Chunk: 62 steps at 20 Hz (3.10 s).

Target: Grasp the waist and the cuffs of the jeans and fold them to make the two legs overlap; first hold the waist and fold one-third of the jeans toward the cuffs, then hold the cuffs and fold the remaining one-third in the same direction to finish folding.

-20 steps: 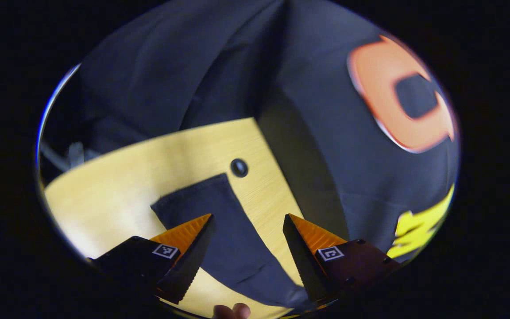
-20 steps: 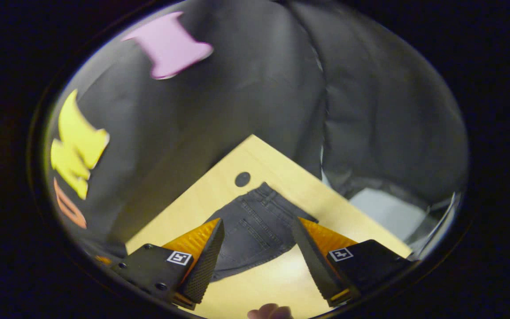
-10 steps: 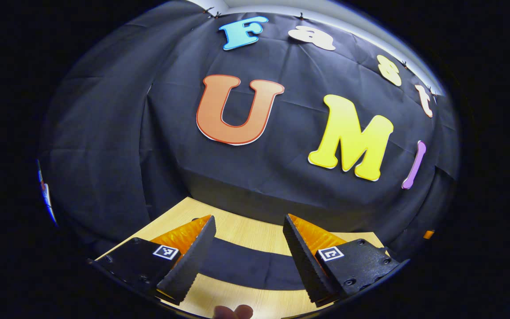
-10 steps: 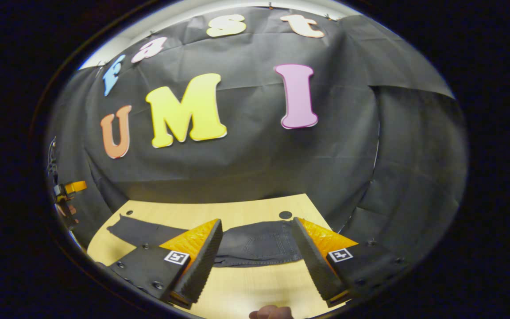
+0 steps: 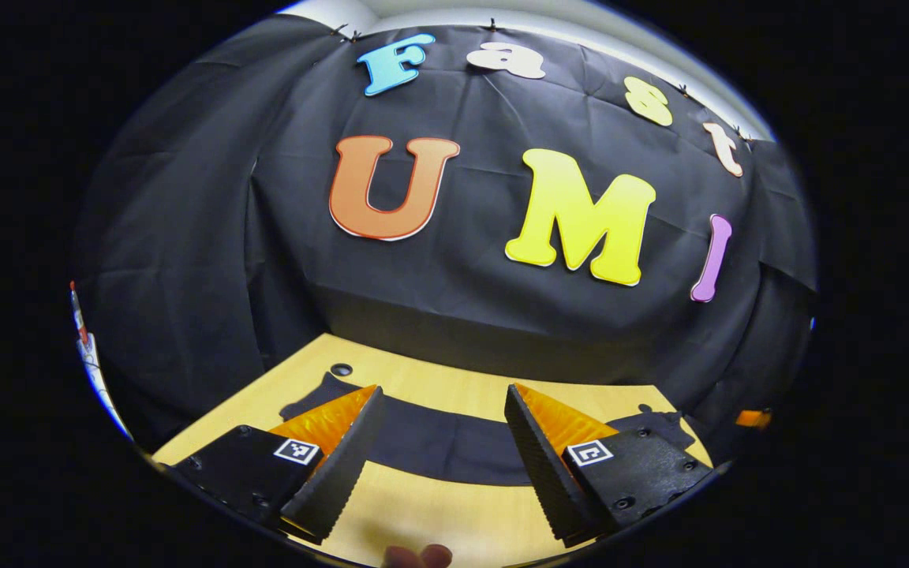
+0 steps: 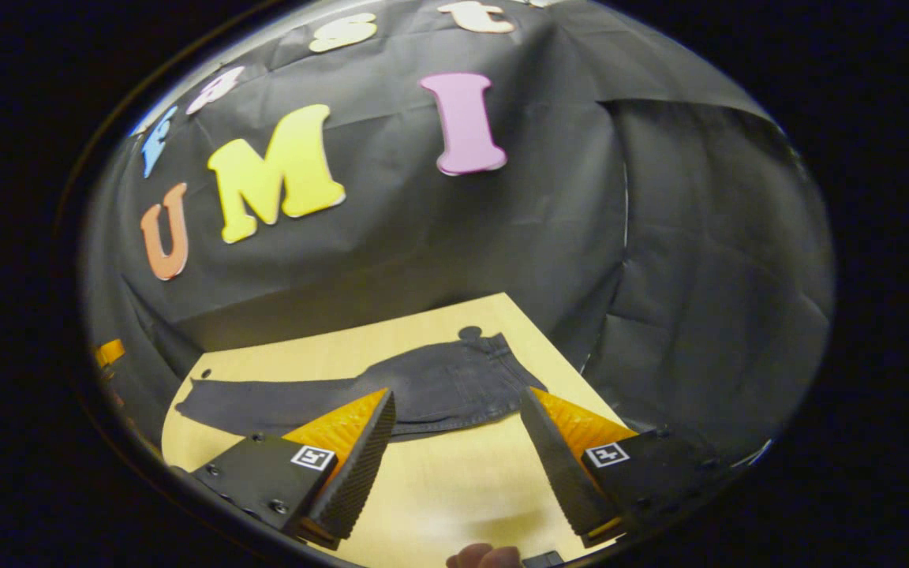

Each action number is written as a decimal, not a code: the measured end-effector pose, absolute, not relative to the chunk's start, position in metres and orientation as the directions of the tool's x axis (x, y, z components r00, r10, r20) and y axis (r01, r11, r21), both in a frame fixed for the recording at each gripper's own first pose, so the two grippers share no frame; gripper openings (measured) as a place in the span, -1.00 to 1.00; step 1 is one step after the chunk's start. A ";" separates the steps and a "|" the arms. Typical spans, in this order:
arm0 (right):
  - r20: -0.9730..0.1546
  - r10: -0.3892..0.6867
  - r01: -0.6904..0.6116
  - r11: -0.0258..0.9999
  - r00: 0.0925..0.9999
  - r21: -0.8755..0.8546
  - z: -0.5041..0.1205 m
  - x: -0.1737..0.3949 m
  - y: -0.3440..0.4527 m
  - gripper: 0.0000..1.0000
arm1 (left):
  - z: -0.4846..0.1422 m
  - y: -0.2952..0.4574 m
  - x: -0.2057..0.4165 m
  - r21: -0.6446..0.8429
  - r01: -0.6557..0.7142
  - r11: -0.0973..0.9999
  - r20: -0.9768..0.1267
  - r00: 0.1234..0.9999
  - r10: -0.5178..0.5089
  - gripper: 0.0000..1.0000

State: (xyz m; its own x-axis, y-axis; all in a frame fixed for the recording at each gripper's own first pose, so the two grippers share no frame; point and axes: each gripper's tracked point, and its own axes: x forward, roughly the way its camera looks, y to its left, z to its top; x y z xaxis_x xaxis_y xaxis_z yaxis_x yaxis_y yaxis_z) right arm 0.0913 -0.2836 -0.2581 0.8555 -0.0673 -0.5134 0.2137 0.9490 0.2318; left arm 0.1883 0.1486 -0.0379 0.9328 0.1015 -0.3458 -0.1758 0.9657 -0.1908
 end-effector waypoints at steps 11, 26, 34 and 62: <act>-0.663 -0.114 0.511 0.737 0.740 0.443 -0.422 0.181 -0.358 0.96 | -0.075 0.111 0.168 -0.132 -0.265 0.955 -0.490 0.855 0.169 0.96; -0.658 -0.168 0.413 0.879 0.734 0.237 -0.437 0.225 -0.346 -0.38 | -0.094 0.127 0.169 -0.141 -0.355 0.924 -0.536 0.812 0.230 0.96; -0.625 -0.120 0.306 0.931 0.771 0.198 -0.327 0.220 -0.322 -0.82 | -0.095 0.160 0.152 -0.197 -0.395 0.897 -0.502 0.826 0.254 0.96; -0.698 0.305 -0.368 0.928 0.648 0.063 -0.414 0.170 0.242 -0.84 | -0.111 0.343 -0.015 -0.262 -0.634 0.727 -0.561 0.713 0.420 0.97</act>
